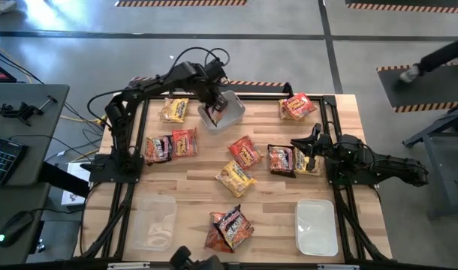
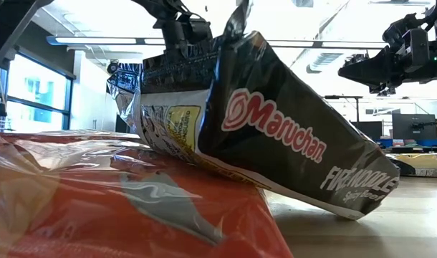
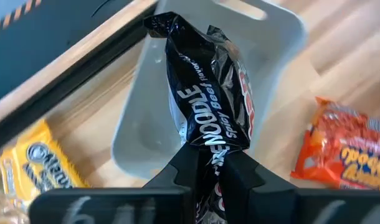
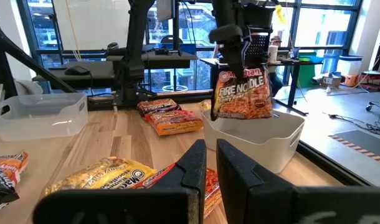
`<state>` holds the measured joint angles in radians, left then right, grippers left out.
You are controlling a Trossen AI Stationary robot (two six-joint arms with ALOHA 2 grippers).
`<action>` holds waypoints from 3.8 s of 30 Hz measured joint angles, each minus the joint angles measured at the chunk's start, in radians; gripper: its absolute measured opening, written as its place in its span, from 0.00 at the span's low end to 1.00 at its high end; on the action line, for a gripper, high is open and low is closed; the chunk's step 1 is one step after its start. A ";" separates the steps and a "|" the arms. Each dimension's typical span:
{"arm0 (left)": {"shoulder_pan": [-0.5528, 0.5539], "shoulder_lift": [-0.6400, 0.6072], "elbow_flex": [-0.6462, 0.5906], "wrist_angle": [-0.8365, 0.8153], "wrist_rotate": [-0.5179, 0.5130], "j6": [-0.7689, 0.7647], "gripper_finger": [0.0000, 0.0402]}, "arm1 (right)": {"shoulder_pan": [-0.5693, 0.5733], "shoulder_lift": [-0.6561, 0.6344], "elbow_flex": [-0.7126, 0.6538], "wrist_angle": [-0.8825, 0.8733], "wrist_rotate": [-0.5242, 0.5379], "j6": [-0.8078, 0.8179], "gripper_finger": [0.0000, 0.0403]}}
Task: Sort Maruchan noodles
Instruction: Put the middle black noodle pack into the gray bin
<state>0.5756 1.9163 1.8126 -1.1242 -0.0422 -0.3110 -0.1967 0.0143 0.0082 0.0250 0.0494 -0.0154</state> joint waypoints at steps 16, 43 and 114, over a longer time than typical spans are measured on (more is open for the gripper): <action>-0.001 0.000 0.000 0.041 0.013 0.165 0.06 | 0.000 0.000 0.000 0.000 0.000 0.000 0.06; 0.180 0.001 -0.266 0.340 -0.019 0.208 0.06 | 0.000 0.000 0.000 0.180 0.254 -0.094 0.06; 0.021 0.000 -0.361 0.155 -0.640 -0.306 0.19 | 0.000 0.000 0.000 0.202 0.280 -0.097 0.06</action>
<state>0.5964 1.9167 1.4517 -0.9691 -0.6823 -0.6167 -0.1966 0.0143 0.0079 0.2268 0.3298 -0.1127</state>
